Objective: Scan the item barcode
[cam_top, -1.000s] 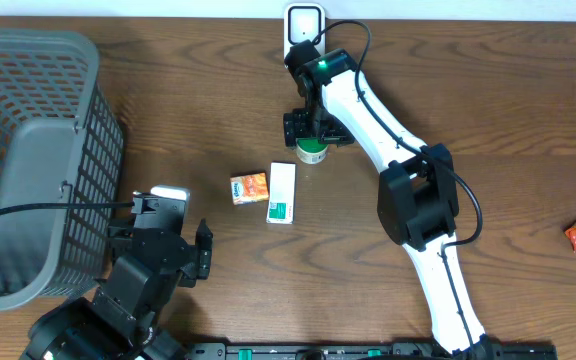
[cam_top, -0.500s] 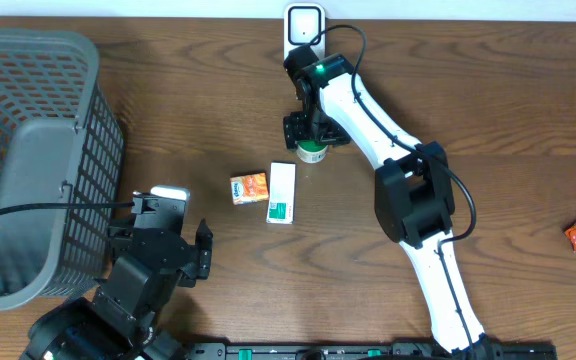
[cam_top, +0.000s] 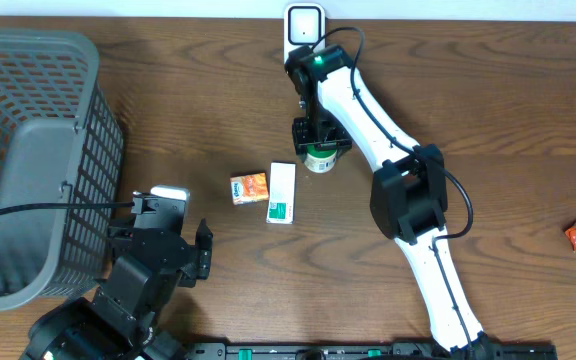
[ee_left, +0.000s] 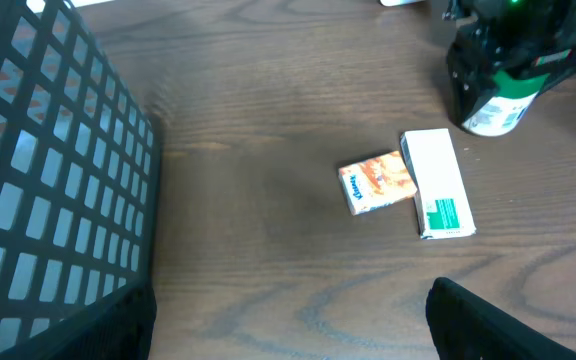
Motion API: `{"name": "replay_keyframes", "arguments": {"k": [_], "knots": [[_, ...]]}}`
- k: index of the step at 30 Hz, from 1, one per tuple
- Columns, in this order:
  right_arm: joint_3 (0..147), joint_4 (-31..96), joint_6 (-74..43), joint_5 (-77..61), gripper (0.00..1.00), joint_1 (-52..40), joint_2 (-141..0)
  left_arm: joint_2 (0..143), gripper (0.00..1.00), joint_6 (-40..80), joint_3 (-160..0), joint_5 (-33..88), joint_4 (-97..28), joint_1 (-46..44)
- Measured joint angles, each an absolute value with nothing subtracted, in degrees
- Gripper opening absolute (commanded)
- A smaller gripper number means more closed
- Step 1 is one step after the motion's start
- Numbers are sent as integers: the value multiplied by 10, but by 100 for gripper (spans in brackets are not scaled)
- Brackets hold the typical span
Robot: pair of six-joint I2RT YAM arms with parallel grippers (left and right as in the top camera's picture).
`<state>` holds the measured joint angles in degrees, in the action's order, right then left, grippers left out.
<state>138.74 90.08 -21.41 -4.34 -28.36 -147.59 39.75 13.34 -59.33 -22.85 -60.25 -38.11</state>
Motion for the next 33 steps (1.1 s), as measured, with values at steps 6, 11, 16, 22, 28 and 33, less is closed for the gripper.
{"name": "replay_keyframes", "arguments": {"k": [6,11,16,22,28,33], "knots": [[1469,971,-196,-95,63,-283,-1472,397,85,133,-593,-229,-602,-381],[1469,972,-189,-171,64,-283,-1472,397,85,133,-593,-229,-602,-381],[1469,972,-188,-197,63,-282,-1472,397,85,133,-593,-229,-602,-381],[1469,952,-188,-191,61,-277,-1472,397,85,133,-593,-229,-602,-381],[1484,881,-184,-183,58,-240,-1472,397,85,133,-593,-229,-602,-381],[1527,732,-175,-175,52,-195,-1472,397,85,133,-593,-229,-602,-381]]}}
